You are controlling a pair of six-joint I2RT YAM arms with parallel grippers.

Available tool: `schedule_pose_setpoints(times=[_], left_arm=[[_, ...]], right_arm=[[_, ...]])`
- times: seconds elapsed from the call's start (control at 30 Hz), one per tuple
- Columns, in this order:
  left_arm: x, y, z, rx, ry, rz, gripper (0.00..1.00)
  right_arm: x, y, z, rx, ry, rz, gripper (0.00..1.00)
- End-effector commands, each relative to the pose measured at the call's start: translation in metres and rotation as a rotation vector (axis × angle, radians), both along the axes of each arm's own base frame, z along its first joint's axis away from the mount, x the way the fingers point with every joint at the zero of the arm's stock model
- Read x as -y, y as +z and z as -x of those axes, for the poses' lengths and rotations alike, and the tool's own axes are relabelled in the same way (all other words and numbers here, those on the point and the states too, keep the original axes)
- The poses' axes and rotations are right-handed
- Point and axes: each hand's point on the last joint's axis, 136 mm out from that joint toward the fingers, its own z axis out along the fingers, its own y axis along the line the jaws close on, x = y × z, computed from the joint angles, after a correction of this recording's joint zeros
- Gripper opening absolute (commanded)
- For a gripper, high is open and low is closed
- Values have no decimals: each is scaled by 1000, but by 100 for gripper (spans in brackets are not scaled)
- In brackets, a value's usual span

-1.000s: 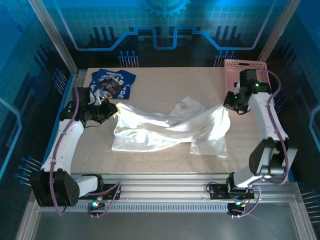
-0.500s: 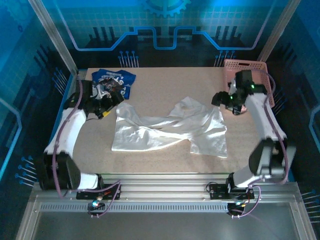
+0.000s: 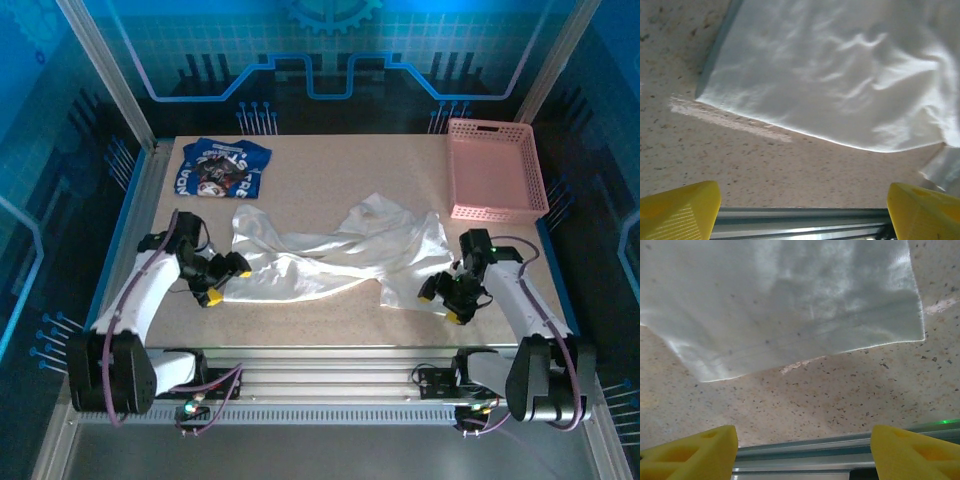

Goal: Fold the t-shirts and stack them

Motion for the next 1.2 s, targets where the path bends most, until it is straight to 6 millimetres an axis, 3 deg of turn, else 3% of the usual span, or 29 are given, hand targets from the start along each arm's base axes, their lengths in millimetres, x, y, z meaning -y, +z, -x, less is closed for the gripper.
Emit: schedule_pose_setpoints(times=[0.0,0.17,0.4,0.57,0.67,0.8,0.9,1.03,1.17], left_arm=[[-9,-14,16,-99,56,-88,85],[-14,-46,15,-103,110,-109,76],[-9,-68,-18,-53,110,-99,58],[-12,-79,-42,-36,91,-129,25],[-6,-67,-53,-29,71,-107,0],[2,-28,-52,31,48,-86,0],[5,-10,-48,47,42,-64,0],[9,-5,-64,56,22,-45,0],[17,-5,-95,53,-23,-22,1]], right_arm=[[-1,-12,5,-26,-33,4,71],[0,-22,9,-27,-62,13,69],[5,-32,7,-49,-43,43,67],[6,-39,2,-51,-46,47,65],[7,-40,-2,-54,-42,53,64],[12,-35,-6,-37,-39,82,64],[15,-36,-5,-40,-43,88,65],[16,-38,-8,-40,-44,83,65],[19,-37,-14,-37,-24,92,65]])
